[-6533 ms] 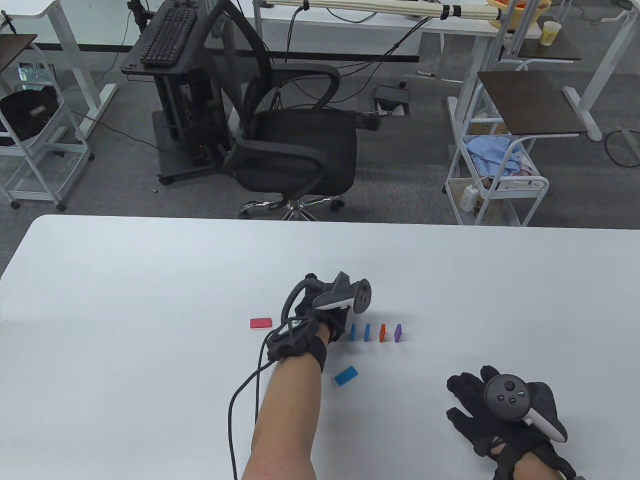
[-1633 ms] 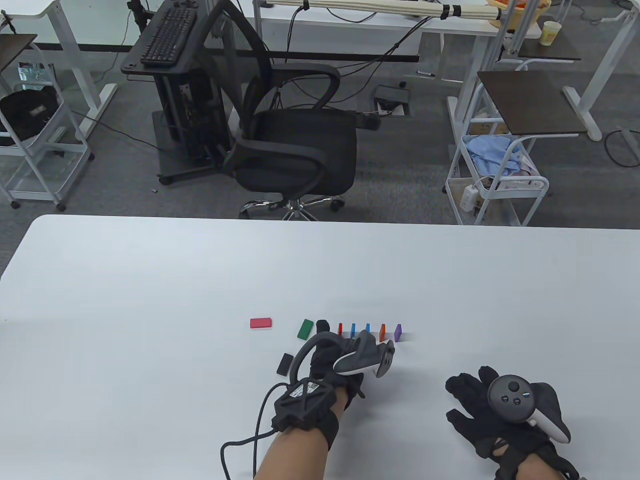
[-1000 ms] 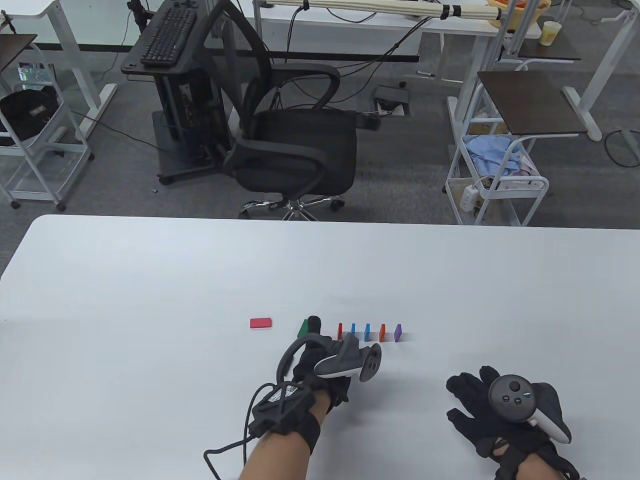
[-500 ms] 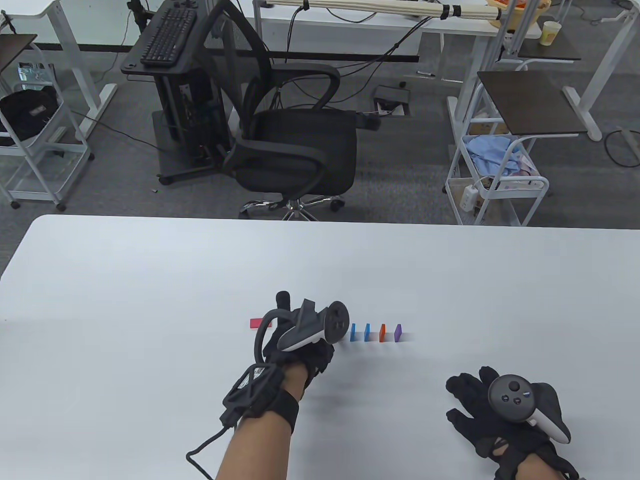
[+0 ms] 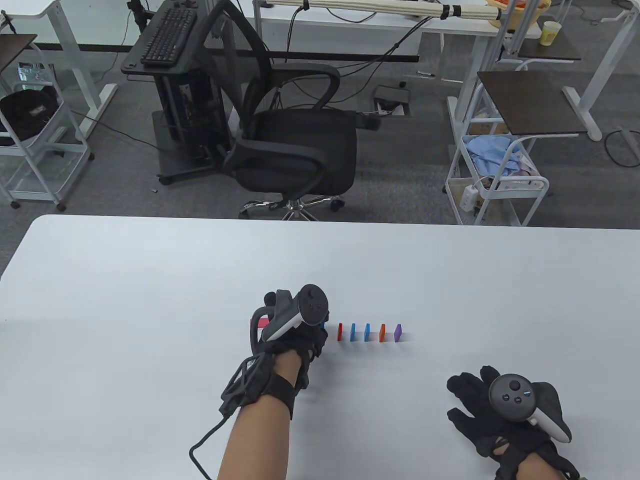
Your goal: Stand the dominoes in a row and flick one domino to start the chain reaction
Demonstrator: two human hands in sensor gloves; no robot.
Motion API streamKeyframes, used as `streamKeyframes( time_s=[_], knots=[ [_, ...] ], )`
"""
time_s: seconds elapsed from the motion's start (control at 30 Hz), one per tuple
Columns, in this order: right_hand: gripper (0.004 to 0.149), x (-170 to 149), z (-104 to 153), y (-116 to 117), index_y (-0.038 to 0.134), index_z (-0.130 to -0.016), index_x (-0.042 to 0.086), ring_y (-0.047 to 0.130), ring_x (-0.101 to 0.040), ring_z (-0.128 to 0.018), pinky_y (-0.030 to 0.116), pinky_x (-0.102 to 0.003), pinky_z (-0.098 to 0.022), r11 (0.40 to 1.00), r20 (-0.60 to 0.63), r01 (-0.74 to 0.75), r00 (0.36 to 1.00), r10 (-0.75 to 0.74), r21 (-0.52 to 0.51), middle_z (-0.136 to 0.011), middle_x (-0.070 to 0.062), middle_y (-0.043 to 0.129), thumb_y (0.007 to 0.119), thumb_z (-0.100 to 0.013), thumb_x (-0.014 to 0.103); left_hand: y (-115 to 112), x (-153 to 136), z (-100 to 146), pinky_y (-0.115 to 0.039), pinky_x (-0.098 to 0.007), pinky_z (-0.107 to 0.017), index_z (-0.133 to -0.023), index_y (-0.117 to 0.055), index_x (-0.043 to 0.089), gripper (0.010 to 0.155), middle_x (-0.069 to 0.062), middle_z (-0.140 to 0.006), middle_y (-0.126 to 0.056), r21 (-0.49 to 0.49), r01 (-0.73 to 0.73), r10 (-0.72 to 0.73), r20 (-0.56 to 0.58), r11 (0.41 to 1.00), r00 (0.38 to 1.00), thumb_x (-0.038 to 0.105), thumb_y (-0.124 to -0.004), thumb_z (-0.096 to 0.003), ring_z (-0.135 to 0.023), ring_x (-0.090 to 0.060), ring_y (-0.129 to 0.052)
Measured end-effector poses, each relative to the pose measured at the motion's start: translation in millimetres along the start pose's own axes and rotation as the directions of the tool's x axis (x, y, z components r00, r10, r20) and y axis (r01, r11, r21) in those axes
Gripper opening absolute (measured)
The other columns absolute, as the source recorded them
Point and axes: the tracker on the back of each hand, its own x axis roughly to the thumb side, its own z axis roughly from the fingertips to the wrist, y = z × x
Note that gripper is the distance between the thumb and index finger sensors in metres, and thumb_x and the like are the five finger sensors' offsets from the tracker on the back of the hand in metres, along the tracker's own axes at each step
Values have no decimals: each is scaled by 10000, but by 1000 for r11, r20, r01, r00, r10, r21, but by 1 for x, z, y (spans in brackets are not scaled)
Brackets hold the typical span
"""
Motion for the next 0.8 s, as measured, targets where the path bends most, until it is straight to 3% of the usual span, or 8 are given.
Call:
streamKeyframes(
  time_s=[0.8],
  knots=[
    [629,-1,0,-2,411,-1035,260,34,-469,-1005,28,-659,-699,1000,-12,6,1000,-6,-1,-1153,-130,355,704,-531,496,-31,-9,-21,-141,-739,-676,-909,-682,259,554,-18,-905,-907,-31,-93,92,-24,995,995,358,-917,-418,-974,-293,-745]
  ],
)
